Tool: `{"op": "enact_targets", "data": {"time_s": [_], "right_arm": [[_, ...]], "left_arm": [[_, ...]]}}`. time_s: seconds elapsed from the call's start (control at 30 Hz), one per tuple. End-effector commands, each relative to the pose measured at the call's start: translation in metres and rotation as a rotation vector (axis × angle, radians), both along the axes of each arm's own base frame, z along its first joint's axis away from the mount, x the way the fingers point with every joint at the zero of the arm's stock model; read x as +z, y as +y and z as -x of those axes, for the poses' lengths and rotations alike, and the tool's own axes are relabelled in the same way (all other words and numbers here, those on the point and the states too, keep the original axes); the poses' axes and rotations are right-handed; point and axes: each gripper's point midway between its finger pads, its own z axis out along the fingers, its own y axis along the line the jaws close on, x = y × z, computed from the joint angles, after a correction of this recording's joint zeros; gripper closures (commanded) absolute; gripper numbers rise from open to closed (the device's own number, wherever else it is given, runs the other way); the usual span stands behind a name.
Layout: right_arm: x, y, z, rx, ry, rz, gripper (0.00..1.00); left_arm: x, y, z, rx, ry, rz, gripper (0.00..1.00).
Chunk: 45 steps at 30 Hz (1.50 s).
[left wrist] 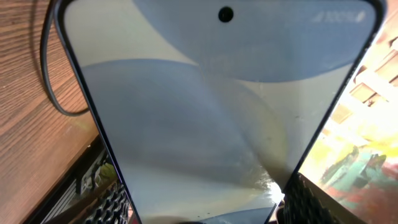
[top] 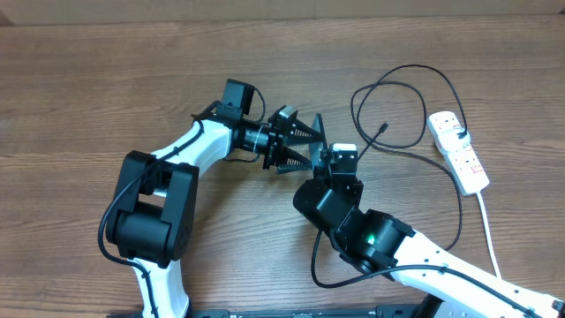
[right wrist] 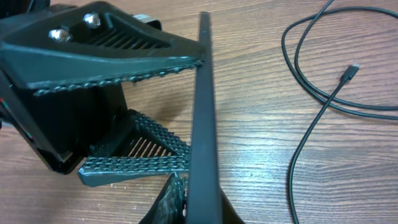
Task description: Plug charger to phone and switch on socket
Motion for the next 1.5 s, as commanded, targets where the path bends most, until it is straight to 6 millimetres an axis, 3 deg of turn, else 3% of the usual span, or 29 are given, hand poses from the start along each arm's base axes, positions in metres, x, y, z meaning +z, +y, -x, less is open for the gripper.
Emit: {"op": "enact_targets", "data": {"time_s": [0.0,0.1,0.23,0.3,0.37,0.53,0.67,0.8,0.93,1.03,1.17,1.2,1.23,1.47], "right_arm": [[0.0,0.008,0.002,0.037,0.002,-0.01,0.96],[0.001,0.008,0.002,0.036,0.001,-0.011,0.96],[0.005,0.012,0.0,0.036,-0.014,-0.033,0.96],[0.007,0.013,-0.001,0.036,-0.021,-0.043,0.96],[0.009,0.014,-0.002,0.031,-0.024,-0.054,0.96],[0.014,0.017,-0.006,0.009,-0.039,-0.105,0.96],[0.016,0.013,-0.012,-0.059,-0.036,-0.179,0.96],[0.016,-0.006,-0.025,-0.162,-0.032,-0.23,0.96],[0.012,-0.033,-0.039,-0.291,-0.006,-0.295,0.96],[0.003,-0.055,-0.038,-0.366,0.076,-0.336,0.96],[-0.001,-0.088,-0.024,-0.427,0.164,-0.342,0.96],[0.002,-0.103,-0.014,-0.453,0.187,-0.336,0.96],[0.004,-0.11,-0.008,-0.462,0.197,-0.332,0.96],[0.021,-0.147,0.046,-0.489,0.225,-0.307,0.96]], "left_arm": [[0.004,-0.003,0.007,-0.031,0.026,0.035,0.47],[0.004,-0.003,0.007,-0.031,0.026,0.036,0.47],[0.004,-0.003,0.007,-0.031,0.027,0.035,0.34],[0.004,-0.003,0.007,-0.03,0.027,0.035,0.21],[0.003,-0.003,0.006,-0.025,0.023,0.027,0.0],[0.005,-0.001,-0.006,-0.005,-0.033,0.033,0.0],[0.001,0.0,-0.031,0.066,-0.166,-0.007,0.0],[-0.001,0.009,-0.057,0.149,-0.238,-0.063,0.0],[0.009,0.021,-0.068,0.184,-0.324,-0.06,0.0],[0.021,0.04,-0.076,0.232,-0.402,-0.084,0.0],[0.026,0.089,-0.082,0.349,-0.482,-0.293,0.0],[0.028,0.115,-0.073,0.379,-0.504,-0.422,0.0],[0.032,0.128,-0.066,0.385,-0.521,-0.483,0.0],[0.076,0.199,-0.001,0.434,-0.614,-0.776,0.0]]}}
